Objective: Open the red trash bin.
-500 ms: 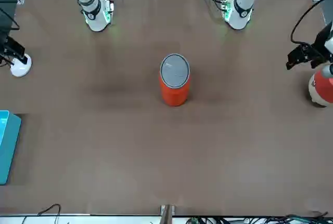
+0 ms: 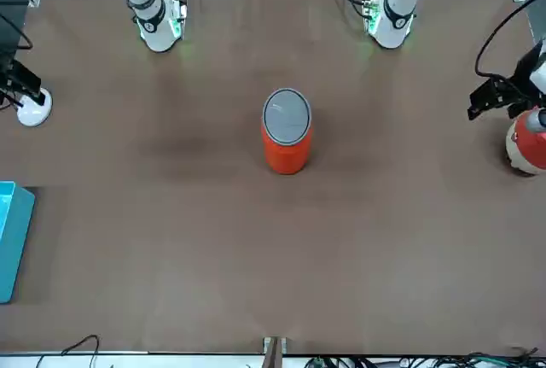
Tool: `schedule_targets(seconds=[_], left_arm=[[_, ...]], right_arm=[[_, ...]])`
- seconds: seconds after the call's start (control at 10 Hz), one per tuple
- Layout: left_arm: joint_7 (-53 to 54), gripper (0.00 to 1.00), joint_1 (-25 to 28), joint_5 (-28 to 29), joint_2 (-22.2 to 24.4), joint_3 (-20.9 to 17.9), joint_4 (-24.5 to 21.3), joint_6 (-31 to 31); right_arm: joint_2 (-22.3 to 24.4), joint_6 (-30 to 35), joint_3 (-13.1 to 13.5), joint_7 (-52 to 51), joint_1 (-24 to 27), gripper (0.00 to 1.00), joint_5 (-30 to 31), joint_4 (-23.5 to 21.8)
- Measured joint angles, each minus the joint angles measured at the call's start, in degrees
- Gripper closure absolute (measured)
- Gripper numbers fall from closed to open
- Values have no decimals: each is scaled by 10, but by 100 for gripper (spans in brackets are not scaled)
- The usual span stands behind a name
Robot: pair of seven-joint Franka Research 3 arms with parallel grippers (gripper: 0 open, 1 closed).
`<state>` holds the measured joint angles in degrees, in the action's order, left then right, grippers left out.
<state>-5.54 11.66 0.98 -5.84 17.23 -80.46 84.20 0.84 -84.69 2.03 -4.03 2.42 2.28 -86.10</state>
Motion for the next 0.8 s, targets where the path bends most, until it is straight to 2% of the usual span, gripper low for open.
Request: schedule_targets(seconds=[0.3, 0.4, 0.5, 0.6, 0.8], left_arm=[[-60, 4, -10, -56, -12, 15, -2, 5], [-87, 18, -11, -63, -13, 27, -5, 5], [-106, 37, -15, -64, -14, 47, -14, 4], [-114, 52, -19, -64, -14, 67, -27, 4], [-136, 68, -35, -64, -16, 104, -53, 14]], right_arm=[[0, 0, -1, 0, -1, 0, -1, 0], [0, 0, -1, 0, -1, 3, -1, 0], [0, 0, -1, 10, -6, 4, -9, 0], [0, 1, -1, 40, -18, 12, -23, -1], [0, 1, -2, 139, -71, 46, -35, -5]])
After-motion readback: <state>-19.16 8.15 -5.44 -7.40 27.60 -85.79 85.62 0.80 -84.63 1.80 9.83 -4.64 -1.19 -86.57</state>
